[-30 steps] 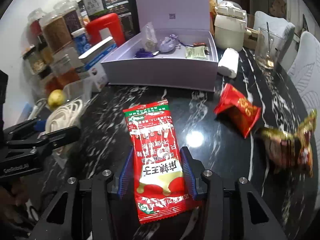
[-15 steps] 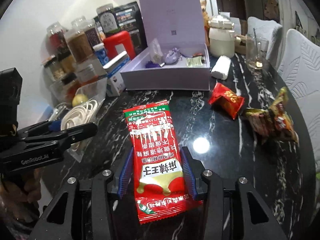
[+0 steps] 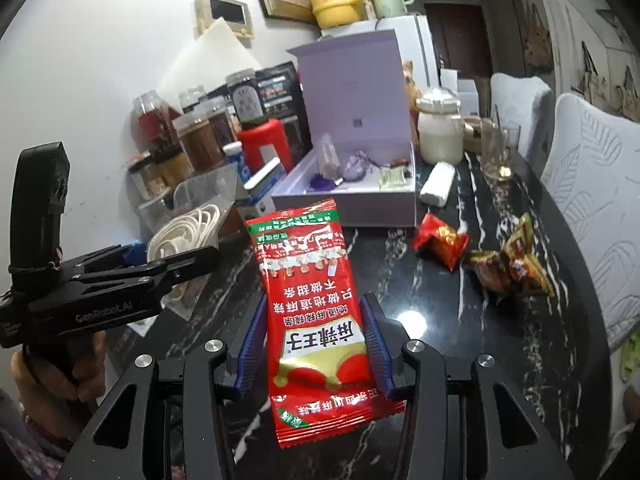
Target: Organize soft objects
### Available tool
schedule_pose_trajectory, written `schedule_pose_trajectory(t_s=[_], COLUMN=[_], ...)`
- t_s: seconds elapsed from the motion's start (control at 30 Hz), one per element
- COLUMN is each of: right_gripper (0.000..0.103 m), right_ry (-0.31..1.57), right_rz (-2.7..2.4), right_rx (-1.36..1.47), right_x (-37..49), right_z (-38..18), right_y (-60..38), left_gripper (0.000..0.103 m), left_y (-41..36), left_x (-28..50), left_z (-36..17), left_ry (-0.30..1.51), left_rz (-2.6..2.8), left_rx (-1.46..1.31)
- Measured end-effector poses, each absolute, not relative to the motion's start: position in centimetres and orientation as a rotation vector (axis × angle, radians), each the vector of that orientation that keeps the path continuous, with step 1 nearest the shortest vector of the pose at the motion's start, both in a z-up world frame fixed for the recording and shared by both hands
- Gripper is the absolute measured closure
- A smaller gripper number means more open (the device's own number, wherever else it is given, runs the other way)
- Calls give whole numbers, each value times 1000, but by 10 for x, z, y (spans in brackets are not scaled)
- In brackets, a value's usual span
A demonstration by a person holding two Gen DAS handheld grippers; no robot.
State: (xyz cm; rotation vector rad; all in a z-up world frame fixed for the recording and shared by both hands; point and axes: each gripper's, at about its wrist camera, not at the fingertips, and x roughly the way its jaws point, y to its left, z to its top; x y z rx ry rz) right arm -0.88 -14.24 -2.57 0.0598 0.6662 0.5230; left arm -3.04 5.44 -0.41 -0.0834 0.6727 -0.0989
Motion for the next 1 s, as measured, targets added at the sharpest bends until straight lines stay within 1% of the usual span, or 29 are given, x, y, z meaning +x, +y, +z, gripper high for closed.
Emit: schedule_pose_trajectory(t_s=[0.47,1.0], right_gripper=[57,57], right_ry=[560,433], right_rz=[541,540], right_rx=[64,22], right_x=[10,70], right_z=[20,73], right_y=[-146,-143], left_gripper=[36,36], left_y=[52,53], left_x=[-3,61], left_z=[43,93], left_ry=[555,419], left_rz=[-93,-99], left_rx=[-50,-11])
